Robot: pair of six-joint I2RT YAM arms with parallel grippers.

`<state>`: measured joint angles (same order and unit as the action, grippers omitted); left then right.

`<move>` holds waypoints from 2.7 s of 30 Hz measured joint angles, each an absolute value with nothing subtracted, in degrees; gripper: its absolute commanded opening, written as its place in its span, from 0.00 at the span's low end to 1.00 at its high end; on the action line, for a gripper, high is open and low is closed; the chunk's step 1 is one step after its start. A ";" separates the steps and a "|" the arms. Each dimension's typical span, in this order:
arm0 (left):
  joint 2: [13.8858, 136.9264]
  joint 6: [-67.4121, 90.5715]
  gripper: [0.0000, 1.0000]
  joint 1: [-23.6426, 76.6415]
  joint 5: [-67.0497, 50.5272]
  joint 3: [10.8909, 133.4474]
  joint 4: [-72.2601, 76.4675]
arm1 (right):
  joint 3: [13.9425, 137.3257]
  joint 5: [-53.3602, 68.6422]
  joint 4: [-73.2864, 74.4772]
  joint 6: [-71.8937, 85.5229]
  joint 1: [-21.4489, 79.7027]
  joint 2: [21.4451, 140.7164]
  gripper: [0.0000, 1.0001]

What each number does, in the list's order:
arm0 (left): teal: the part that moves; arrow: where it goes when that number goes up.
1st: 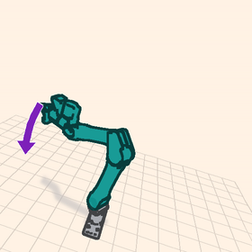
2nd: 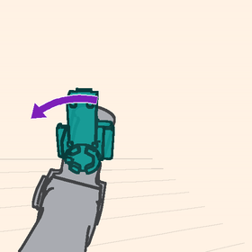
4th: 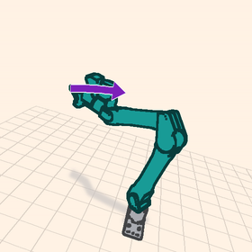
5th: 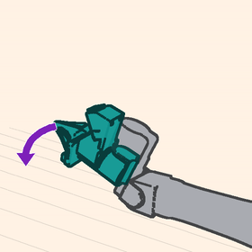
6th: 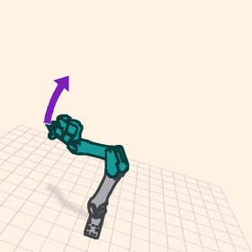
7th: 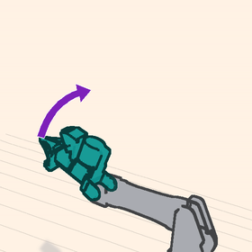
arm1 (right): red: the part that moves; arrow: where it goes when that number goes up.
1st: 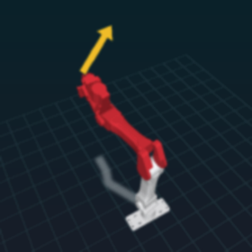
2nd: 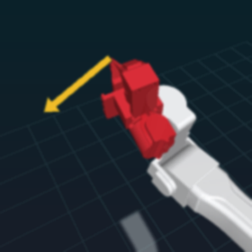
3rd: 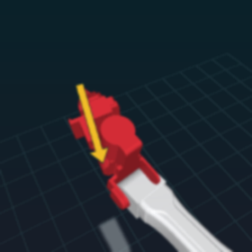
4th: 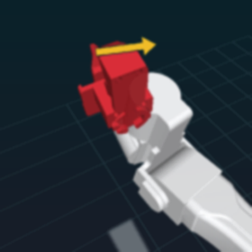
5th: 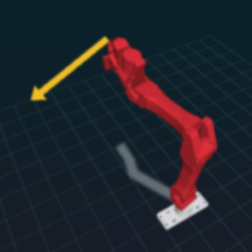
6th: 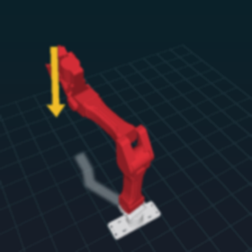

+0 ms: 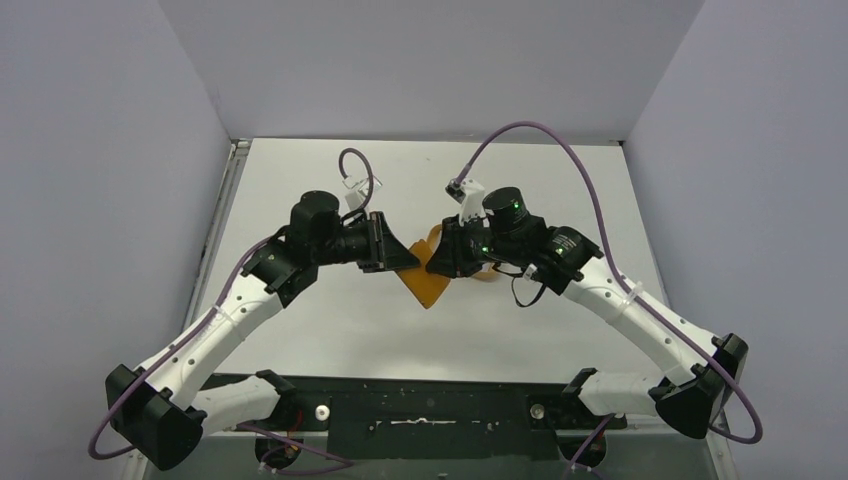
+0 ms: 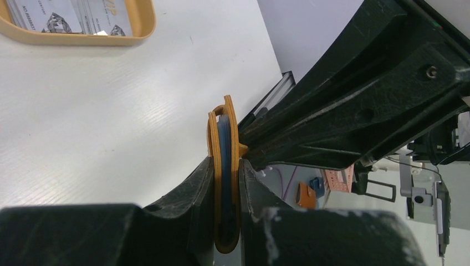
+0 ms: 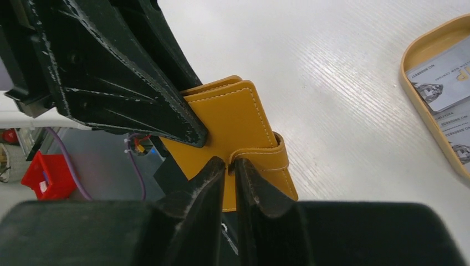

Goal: Put the credit cards into the card holder
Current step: Close the card holder at the center of the board.

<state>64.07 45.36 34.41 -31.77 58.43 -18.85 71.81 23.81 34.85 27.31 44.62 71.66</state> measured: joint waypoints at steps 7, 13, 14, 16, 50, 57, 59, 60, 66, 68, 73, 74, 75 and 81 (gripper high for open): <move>63.75 43.68 0.00 35.14 -31.88 58.41 -18.70 | 71.79 26.70 33.95 27.46 46.33 69.69 0.57; 62.63 42.78 0.00 35.20 -32.08 58.41 -17.72 | 74.26 29.04 38.04 25.61 46.61 68.27 0.87; 62.17 42.72 0.00 35.14 -32.16 58.37 -17.32 | 75.16 28.97 39.27 24.82 46.61 67.81 0.88; 61.04 42.52 0.00 34.87 -32.27 57.87 -16.47 | 77.03 28.60 41.63 23.18 46.59 66.50 0.89; 44.88 44.51 0.00 33.28 -48.07 45.25 13.32 | 54.43 51.22 7.90 41.32 38.52 55.13 0.59; 45.56 45.47 0.00 33.28 -48.31 45.25 14.00 | 54.61 51.09 6.83 40.84 42.48 55.22 0.11; 45.84 46.04 0.21 33.17 -48.66 45.25 13.82 | 54.63 50.92 6.79 40.29 43.88 55.40 0.00; 45.87 46.33 0.35 32.91 -48.86 45.25 13.69 | 54.65 50.48 6.70 39.99 44.38 55.42 0.00; 45.82 48.18 0.92 33.12 -45.63 44.91 15.49 | 54.74 42.61 9.02 37.93 46.72 55.13 0.00; 44.80 48.99 0.94 33.12 -43.24 43.53 16.16 | 54.72 38.17 10.92 36.82 46.72 54.19 0.00; 40.58 52.47 0.95 33.17 -35.75 34.89 19.57 | 54.48 29.17 12.03 35.53 46.85 50.02 0.00; 40.32 53.54 0.94 33.17 -34.44 33.39 20.53 | 54.41 28.01 11.86 35.48 46.83 49.34 0.00; 40.38 54.52 0.94 33.17 -33.36 32.05 21.76 | 54.22 26.96 11.40 35.53 46.81 48.80 0.00; 47.51 62.67 0.91 33.19 -31.09 28.67 33.91 | 48.97 24.71 4.54 38.00 46.83 47.83 0.00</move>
